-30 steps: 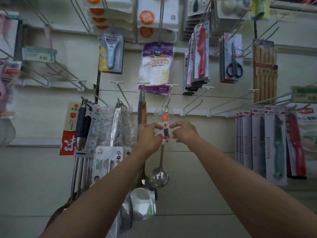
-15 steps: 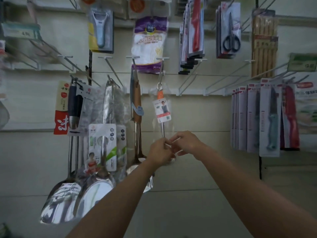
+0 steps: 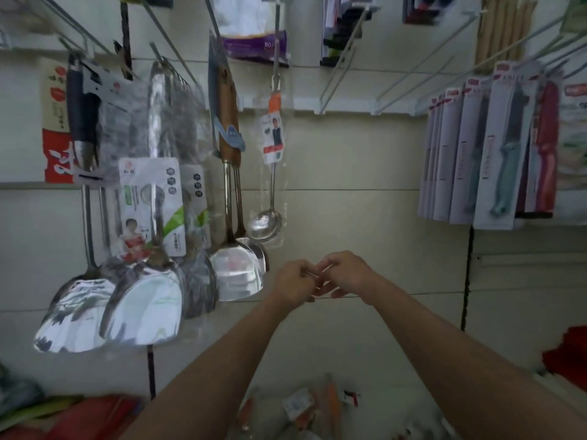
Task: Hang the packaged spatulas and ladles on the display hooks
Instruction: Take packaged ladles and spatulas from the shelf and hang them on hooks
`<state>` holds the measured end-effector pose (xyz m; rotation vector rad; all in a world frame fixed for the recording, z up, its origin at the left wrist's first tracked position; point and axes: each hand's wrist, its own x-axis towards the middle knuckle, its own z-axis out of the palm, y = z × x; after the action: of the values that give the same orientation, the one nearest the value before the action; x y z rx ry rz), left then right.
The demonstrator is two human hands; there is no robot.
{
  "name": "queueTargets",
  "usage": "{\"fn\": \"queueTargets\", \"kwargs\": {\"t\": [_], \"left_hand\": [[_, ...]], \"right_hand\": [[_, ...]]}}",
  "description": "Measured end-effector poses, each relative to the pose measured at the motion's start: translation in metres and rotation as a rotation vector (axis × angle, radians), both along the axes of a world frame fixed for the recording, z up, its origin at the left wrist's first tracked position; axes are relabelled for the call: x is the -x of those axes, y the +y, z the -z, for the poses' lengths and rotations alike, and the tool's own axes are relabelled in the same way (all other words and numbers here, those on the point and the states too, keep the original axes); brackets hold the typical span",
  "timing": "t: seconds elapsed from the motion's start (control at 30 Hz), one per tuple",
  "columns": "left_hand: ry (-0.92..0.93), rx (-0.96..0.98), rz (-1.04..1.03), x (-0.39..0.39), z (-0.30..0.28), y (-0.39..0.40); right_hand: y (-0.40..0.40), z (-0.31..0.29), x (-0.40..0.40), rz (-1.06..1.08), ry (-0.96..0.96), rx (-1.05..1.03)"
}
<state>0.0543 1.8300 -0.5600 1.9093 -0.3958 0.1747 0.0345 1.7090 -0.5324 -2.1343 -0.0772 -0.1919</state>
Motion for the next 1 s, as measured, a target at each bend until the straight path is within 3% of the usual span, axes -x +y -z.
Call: {"fn": "queueTargets", "kwargs": {"t": [0.53, 0.8, 1.0], "left_hand": [[0.205, -0.033, -0.028, -0.047, 0.105, 0.005], [0.415, -0.187, -0.055, -0.093, 0.218, 0.01], [0.497, -0.258, -0.035, -0.109, 0.27, 0.008]], "right_hand": [[-0.002, 0.117, -0.05, 0.01, 0.192, -0.068], [-0.006, 0.208, -0.097, 0.013, 0.396, 0.004], [-0.007, 0.279, -0.122, 0.034, 0.522, 0.0]]}}
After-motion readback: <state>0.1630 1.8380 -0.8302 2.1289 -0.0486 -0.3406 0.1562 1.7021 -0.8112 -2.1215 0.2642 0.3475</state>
